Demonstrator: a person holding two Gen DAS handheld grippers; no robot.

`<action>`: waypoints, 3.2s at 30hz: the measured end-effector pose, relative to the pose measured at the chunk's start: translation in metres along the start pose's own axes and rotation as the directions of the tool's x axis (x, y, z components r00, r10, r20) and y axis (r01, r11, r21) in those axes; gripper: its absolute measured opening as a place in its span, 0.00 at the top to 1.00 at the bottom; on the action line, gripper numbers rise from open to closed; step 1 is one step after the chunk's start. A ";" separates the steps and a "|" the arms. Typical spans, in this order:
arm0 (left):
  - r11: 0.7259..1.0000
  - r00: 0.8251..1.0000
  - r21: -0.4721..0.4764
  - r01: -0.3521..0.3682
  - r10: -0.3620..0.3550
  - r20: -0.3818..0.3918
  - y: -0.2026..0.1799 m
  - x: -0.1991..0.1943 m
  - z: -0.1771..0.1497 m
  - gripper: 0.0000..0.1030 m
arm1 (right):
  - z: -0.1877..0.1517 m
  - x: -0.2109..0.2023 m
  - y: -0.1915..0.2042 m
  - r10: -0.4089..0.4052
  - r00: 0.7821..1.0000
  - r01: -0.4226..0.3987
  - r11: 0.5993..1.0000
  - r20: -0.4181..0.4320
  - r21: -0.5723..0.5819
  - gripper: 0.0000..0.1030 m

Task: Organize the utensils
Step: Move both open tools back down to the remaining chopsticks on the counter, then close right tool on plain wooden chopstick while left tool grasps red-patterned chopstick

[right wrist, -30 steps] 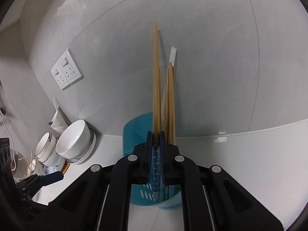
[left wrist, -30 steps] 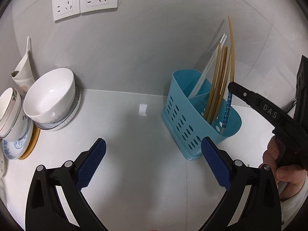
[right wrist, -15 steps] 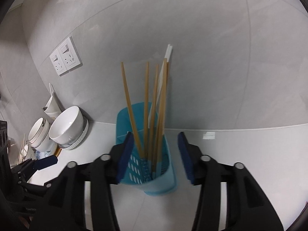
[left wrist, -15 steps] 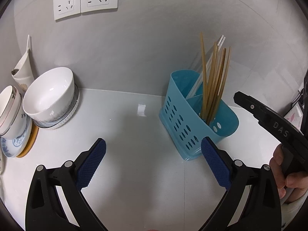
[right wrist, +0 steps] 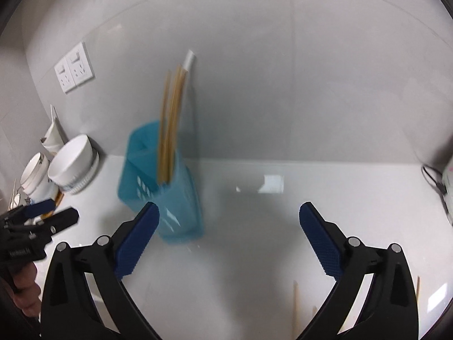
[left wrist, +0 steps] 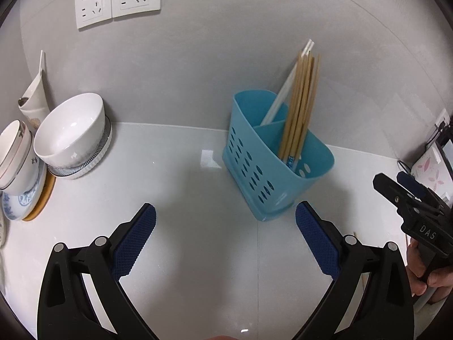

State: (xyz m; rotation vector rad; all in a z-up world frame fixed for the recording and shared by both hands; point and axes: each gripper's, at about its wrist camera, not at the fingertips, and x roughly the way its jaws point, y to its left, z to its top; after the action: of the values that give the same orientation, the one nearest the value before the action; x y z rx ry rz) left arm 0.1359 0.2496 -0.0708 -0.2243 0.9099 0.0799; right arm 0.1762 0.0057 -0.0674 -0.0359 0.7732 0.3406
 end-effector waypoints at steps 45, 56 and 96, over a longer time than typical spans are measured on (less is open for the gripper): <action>0.970 0.910 0.137 0.199 -0.131 -0.393 -0.178 0.063 -0.129 0.06 | -0.183 -0.015 -0.131 -0.189 0.818 0.290 0.951 -0.544 0.106 0.55; 0.984 0.895 0.136 0.115 -0.043 -0.445 -0.217 0.073 -0.148 0.07 | -0.183 -0.015 -0.140 -0.108 0.793 0.192 0.978 -0.600 0.079 0.97; 0.989 0.866 0.145 0.005 0.068 -0.496 -0.219 0.056 -0.140 0.94 | -0.154 -0.049 -0.169 -0.069 0.843 0.115 0.992 -0.534 0.053 0.97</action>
State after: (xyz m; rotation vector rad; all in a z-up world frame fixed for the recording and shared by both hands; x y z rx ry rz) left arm 0.0973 0.0028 -0.1633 -0.0958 1.4351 -0.0159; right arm 0.0922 -0.1925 -0.1599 -0.0916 1.3354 0.2037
